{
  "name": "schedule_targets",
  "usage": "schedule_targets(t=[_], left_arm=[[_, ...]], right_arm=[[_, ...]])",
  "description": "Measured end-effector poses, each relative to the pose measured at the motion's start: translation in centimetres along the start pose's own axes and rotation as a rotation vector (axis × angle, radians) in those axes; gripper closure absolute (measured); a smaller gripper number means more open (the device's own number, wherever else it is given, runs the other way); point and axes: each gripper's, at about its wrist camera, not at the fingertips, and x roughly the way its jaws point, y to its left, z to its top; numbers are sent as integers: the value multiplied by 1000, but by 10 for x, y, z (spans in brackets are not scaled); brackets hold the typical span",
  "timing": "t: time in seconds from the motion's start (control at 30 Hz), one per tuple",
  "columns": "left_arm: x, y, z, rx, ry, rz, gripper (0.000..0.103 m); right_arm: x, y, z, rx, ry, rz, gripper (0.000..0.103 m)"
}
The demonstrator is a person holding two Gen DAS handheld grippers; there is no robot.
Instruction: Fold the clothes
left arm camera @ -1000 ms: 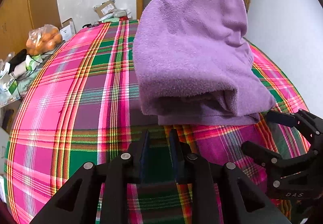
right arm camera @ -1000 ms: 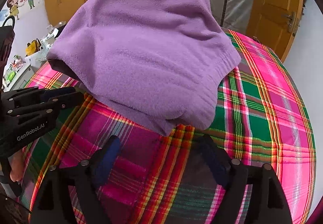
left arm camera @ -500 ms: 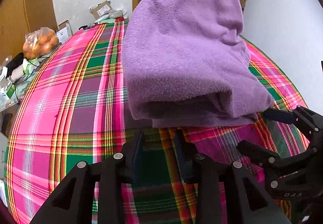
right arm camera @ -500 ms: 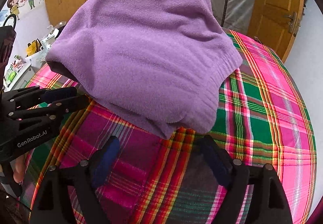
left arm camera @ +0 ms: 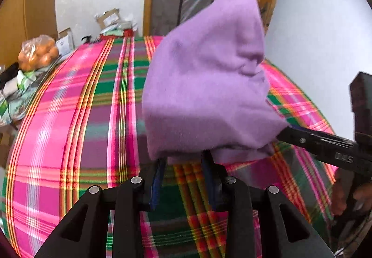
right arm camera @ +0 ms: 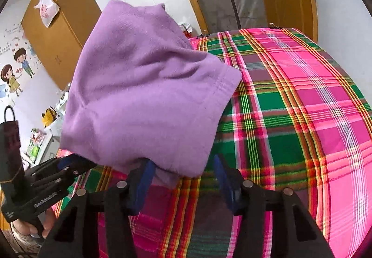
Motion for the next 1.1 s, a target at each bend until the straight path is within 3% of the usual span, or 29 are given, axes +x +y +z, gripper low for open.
schedule_targets(t=[0.27,0.37,0.57,0.8,1.1], left_arm=[[-7,5,10,0,-25,48,70],[-13,9,15,-18,-45,47,70],[-24,12,22,-5,-79,61,70],[-45,16,28,-1,-134,55,70],[-68,21,30,-14,-188,37,70]], right_arm=[[13,-7,14,-5,1,0,53],[10,-5,17,-14,-37,-9,74],[-10,7,31,-38,-153,-6,75],[-20,35,64,-99,-245,100,75],[-8,85,67,-116,-234,251,75]])
